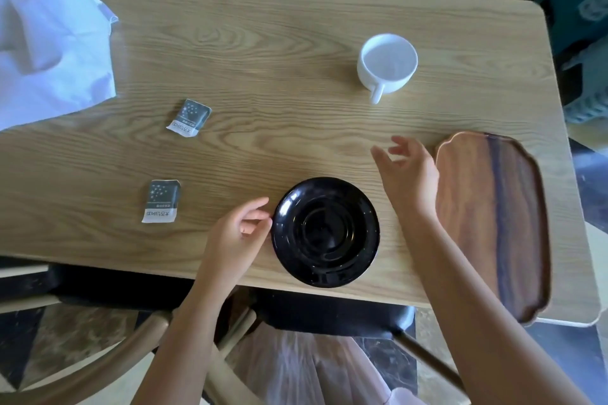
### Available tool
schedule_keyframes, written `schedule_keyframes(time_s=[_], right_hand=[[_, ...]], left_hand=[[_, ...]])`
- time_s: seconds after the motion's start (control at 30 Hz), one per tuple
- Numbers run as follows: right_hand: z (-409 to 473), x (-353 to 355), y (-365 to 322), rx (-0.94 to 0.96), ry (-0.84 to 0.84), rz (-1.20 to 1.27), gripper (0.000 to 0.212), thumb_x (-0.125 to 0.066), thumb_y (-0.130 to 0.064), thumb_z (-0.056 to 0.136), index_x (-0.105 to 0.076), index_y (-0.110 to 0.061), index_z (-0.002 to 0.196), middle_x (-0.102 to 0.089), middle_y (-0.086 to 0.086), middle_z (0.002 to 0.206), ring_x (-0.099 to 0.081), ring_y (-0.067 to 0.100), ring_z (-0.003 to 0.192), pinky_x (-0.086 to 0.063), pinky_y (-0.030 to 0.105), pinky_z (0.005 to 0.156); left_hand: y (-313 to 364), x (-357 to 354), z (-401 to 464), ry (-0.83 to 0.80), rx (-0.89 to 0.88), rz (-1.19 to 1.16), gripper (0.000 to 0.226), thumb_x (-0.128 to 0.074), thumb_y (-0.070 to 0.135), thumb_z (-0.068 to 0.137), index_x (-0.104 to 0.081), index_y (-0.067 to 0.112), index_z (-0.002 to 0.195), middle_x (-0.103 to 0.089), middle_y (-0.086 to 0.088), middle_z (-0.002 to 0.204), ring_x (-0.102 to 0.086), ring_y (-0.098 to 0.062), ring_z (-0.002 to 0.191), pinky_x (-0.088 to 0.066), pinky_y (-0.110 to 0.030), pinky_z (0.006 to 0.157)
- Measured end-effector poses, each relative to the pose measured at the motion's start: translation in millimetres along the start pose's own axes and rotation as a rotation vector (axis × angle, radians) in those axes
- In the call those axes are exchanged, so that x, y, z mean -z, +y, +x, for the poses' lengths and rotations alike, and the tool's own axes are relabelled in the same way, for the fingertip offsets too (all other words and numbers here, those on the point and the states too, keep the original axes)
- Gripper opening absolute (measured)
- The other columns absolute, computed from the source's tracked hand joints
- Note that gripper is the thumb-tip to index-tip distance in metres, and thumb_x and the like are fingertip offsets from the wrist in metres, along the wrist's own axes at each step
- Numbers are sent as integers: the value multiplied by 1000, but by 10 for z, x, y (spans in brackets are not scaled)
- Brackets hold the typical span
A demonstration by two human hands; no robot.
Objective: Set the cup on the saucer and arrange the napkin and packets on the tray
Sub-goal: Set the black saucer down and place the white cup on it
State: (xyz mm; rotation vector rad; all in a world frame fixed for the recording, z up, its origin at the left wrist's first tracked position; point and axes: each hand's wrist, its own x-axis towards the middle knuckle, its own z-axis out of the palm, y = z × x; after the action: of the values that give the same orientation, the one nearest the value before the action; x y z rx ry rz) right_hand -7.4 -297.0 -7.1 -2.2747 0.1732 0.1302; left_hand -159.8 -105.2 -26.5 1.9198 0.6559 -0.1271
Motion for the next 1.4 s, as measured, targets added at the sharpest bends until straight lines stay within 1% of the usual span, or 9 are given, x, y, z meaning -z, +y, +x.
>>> schedule_keyframes(time_s=[0.17,0.33,0.47,0.6,0.97,1.1,1.23,1.3,1.4], right_hand=[[509,-273,-302,-98,14,-3,57,-64,-45,78,-48,-15,124,-59,1,119,-51,18,114,-34,27,80],[707,-393,-384,-108,94,-28,36,-62,-38,78,-52,-18,105,-62,-2,107,-56,20,99,-38,30,72],[782,-421,-329,-82,160,-30,17,-52,-32,86,-53,-17,95,-65,-2,99,-58,23,90,-34,29,67],[802,-427,-300,-56,178,-45,15,-49,-31,88,-52,-18,94,-65,-4,98,-58,21,88,-32,28,66],[834,-310,-192,-65,121,57,12,-45,-20,91,-52,-14,99,-69,7,97,-61,30,88,-35,29,66],[878,-130,-72,-3,-4,70,8,-52,-18,88,-58,-15,92,-72,3,95,-61,25,85,-34,25,65],[921,58,59,37,-219,36,3,-63,-21,81,-61,-21,84,-68,-4,85,-58,15,76,-33,24,60],[928,99,91,80,-204,17,15,-64,-16,79,-63,-22,93,-67,-6,89,-63,15,85,-35,20,65],[916,90,40,141,-241,54,62,-70,-13,75,-44,-19,132,-61,1,122,-59,15,110,-37,18,85]], left_hand=[[127,-15,60,35,-103,92,28,-55,19,88,-59,34,112,-65,19,99,-62,2,89,-46,-16,79],[602,-107,653,87,-466,373,49,-58,11,86,-45,17,133,-55,-3,125,-51,-14,114,-41,-28,96],[1185,-326,1364,-54,-636,643,71,-53,3,86,-20,21,146,-18,-5,155,-29,-24,136,-39,-37,101],[1471,-586,1773,-304,-671,752,75,-41,-17,80,-14,8,146,-1,-8,158,-11,-22,144,-12,-20,110],[1334,-606,1658,-241,-778,725,65,-43,-15,81,-27,1,142,-17,-16,154,-12,-27,143,-5,-24,113],[1242,-552,1436,-142,-865,688,46,-52,-4,83,-51,4,128,-46,-15,140,-44,-29,128,-38,-40,105],[1142,-431,1420,49,-799,417,42,-60,2,80,-56,7,122,-63,-12,117,-60,-28,106,-49,-40,90],[1077,-429,1496,54,-628,371,70,-68,9,77,-36,12,139,-46,-11,139,-43,-24,127,-36,-34,105],[1026,-496,1639,-200,-348,321,112,-77,22,71,6,21,147,-8,-4,157,-12,-16,142,-11,-24,108]])
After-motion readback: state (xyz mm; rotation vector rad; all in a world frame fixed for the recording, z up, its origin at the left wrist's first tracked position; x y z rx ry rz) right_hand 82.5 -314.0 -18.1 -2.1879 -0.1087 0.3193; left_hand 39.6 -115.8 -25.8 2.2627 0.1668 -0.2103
